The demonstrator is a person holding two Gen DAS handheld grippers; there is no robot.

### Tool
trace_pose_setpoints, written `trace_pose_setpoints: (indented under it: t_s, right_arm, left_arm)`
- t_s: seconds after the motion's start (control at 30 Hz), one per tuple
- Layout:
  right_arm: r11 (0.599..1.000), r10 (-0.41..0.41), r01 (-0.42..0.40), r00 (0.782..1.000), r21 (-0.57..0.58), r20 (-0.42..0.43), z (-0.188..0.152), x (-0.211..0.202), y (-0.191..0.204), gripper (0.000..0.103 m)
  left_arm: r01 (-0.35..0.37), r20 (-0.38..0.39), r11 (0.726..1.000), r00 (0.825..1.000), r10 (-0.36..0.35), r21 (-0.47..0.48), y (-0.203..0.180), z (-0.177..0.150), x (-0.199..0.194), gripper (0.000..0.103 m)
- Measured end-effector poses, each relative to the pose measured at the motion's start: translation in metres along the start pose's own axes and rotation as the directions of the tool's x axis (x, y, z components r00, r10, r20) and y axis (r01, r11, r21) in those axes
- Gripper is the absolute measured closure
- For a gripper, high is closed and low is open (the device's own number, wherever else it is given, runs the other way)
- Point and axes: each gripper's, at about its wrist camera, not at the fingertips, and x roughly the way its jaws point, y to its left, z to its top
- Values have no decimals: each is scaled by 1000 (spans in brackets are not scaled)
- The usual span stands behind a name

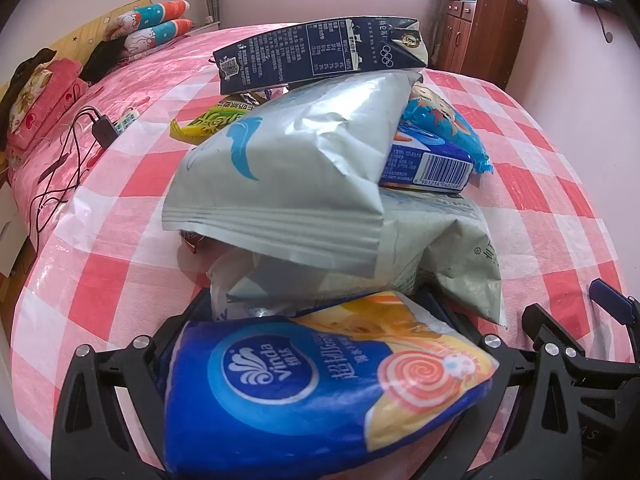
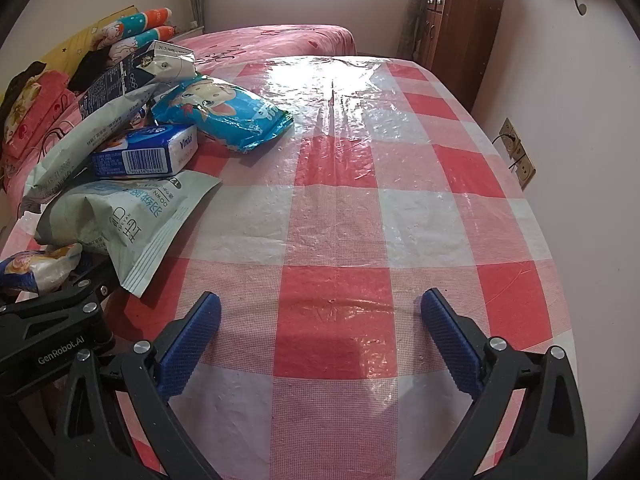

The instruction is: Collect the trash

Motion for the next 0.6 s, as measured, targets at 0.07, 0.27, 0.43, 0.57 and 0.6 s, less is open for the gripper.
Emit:
trace_pose_setpoints:
  t_s: [0.07,0.27,0.43,0.57,0.6]
  right_arm:
    - [1000,-1,1,1000,-1,2,0,0,0,4]
    - [1000,-3,3,1000,-2,2,0,0,0,4]
    - [1000,-4,4,1000,-3,4,0,0,0,4]
    - [1000,-4,4,1000,-3,5,0,0,0,4]
    - [1000,-4,4,1000,-4,5,0,0,0,4]
  left_arm:
    - [4,3,1000,1000,-4,-3,0,0,0,4]
    - [4,3,1000,1000,-4,-3,0,0,0,4]
    - [5,5,1000,1000,-5,-4,0,0,0,4]
    - [5,7,1000,1000,-5,-4,0,0,0,4]
    - [5,6,1000,1000,-5,-4,0,0,0,4]
